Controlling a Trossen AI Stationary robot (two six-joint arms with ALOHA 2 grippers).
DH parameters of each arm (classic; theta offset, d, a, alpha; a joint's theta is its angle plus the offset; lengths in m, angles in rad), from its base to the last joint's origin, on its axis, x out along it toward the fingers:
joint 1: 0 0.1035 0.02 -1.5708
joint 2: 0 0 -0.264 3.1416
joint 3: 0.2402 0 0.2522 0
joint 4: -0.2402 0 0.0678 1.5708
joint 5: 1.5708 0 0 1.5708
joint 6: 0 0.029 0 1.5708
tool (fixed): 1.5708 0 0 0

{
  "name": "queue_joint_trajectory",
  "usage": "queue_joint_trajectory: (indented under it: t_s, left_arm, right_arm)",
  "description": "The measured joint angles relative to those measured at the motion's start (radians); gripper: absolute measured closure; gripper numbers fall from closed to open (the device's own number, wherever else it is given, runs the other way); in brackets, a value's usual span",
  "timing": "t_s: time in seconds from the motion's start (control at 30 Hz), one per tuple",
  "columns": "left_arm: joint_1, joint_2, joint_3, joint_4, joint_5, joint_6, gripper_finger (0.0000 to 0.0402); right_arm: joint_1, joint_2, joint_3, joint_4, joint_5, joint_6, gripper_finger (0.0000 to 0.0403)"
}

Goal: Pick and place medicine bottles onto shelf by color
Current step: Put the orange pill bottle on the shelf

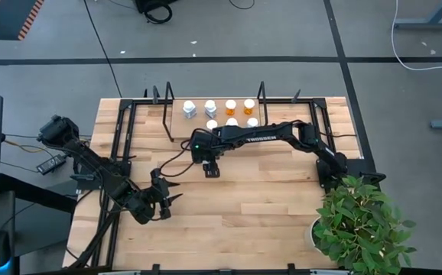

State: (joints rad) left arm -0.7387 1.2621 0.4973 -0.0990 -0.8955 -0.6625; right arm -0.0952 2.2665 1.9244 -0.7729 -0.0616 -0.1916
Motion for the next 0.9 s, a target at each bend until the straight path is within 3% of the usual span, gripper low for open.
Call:
queue_joint_trajectory:
  t_s: [0.27,0.43,0.57,0.9]
  left_arm:
    - [0.014,0.000,0.000,0.002,-0.060,-0.015,0.0182]
    - [0.083,0.000,0.000,0.026,-0.069,-0.058,0.0148]
    - [0.166,0.001,0.001,0.100,-0.044,0.015,0.0120]
    - [0.505,0.032,0.176,0.092,0.398,0.260,0.0084]
  right_arm:
    - [-0.001,-0.011,0.069,-0.086,0.000,-0.007,0.0096]
    - [-0.001,-0.064,0.164,-0.222,0.001,-0.017,0.0083]
    - [0.001,-0.141,0.184,-0.346,0.001,0.038,0.0082]
    - [0.073,-0.427,0.016,-0.460,0.046,0.117,0.0093]
